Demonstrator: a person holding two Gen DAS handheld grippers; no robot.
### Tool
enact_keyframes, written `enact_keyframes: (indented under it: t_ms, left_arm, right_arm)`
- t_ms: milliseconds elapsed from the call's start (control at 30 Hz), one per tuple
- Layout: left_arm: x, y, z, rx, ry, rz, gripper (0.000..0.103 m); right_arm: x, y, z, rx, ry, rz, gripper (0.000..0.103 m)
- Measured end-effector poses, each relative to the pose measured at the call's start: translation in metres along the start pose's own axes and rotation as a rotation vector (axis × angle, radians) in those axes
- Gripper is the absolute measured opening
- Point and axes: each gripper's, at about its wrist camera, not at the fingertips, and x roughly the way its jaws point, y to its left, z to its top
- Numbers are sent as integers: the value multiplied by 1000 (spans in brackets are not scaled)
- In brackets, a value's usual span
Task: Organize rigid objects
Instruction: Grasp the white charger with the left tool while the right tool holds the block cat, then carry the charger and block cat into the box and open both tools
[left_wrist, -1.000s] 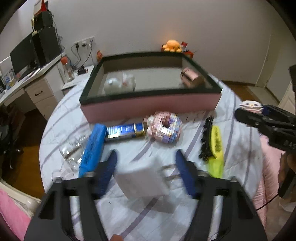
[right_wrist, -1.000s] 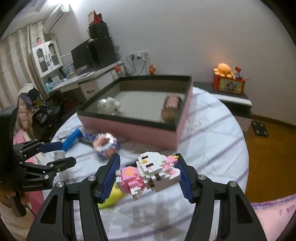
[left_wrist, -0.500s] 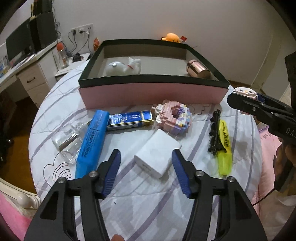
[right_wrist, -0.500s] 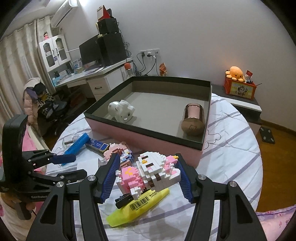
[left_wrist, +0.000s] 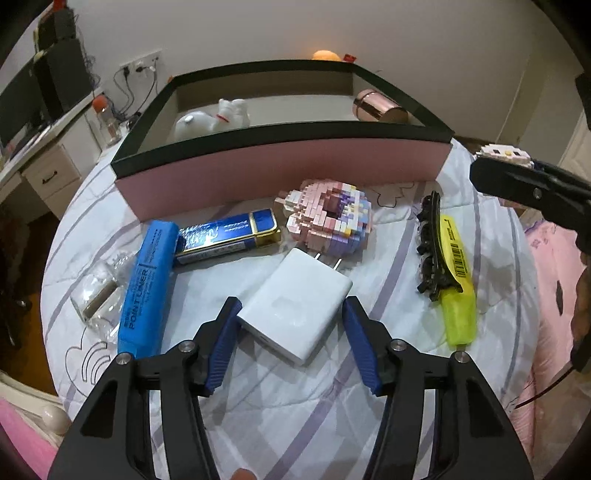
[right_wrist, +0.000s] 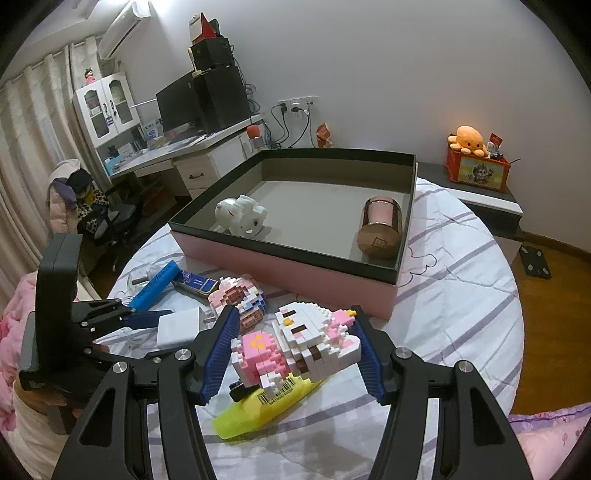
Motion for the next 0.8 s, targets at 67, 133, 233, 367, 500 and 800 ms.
enact_keyframes:
  t_ms: [67, 133, 233, 367, 500, 800]
  left_arm:
    - [-1, 0, -1, 2, -5, -2, 56]
    - [-4, 1, -3, -2, -8, -6, 53]
    - [-6, 2, -4, 9, 3, -15, 47]
    - [-13, -1, -10, 23, 15, -59, 42]
    - [-6, -3, -6, 13, 17, -64, 42]
    - [-4, -9, -1, 32, 1, -32, 40]
  right_arm:
    - [1, -1, 0, 3, 2, -4, 61]
    - [2, 0, 0, 1, 4, -4, 61]
    - [2, 1, 1, -2, 6, -1, 61]
    - [2, 5, 0, -9, 10, 1, 61]
    - [1, 6, 0, -6, 10, 1, 61]
    - [-3, 9, 0, -9, 13, -11, 61]
